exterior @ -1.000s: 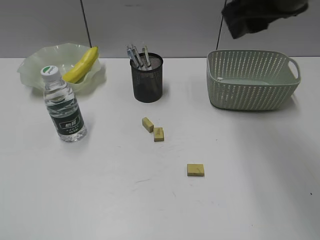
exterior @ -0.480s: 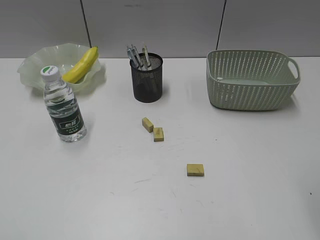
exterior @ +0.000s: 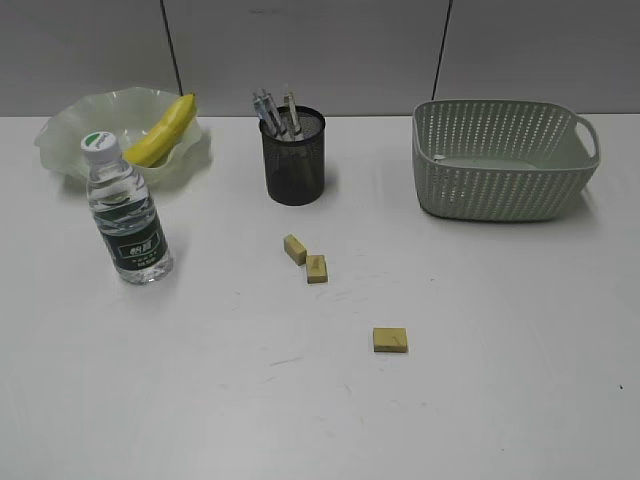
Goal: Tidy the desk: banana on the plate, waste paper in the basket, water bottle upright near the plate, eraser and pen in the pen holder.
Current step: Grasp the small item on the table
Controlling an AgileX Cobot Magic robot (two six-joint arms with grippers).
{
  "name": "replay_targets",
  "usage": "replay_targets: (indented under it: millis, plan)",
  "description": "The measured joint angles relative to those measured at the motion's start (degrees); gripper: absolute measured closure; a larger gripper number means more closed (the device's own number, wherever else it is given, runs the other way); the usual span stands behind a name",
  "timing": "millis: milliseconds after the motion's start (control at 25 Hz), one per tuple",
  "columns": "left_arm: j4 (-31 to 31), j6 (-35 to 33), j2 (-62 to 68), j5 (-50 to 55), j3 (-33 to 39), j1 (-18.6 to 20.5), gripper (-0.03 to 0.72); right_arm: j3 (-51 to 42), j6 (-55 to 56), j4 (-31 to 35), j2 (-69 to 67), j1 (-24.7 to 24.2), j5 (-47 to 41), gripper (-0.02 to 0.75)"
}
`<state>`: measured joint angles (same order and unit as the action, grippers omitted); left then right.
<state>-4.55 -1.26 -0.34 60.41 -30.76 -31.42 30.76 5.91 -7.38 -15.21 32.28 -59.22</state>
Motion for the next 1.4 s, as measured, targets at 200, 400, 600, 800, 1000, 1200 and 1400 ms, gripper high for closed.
replay_targets:
  millis: [200,400,600,800,1000,1200,1400]
  plan:
    - [0.00,0.00,0.00,0.00,0.00,0.00,0.407,-0.50,-0.93,0.33,10.08,0.00,-1.25,0.406]
    - [0.01,0.00,0.46,0.02,0.00,0.06,0.409,-1.01,-1.34,0.96,15.66,0.04,-1.25,0.412]
    - [-1.93,0.00,9.59,-1.55,-0.71,0.06,0.409,-1.07,-3.04,2.35,15.72,0.07,-1.15,0.412]
    - [-6.70,0.00,26.67,-12.64,-3.51,0.06,0.409,-1.07,-3.23,2.45,15.78,0.07,-1.09,0.414]
    - [-11.98,-0.73,46.07,-22.72,-7.32,0.06,0.409,-1.07,-3.28,2.48,15.78,0.07,-1.05,0.414]
    - [-13.37,-1.05,63.58,-26.87,-13.86,0.06,0.409,-1.07,-3.28,2.52,15.78,0.07,-1.05,0.414]
    - [-14.14,-1.05,77.80,-27.52,-21.64,0.01,0.409,-1.07,-3.28,2.52,15.78,0.07,-1.05,0.415]
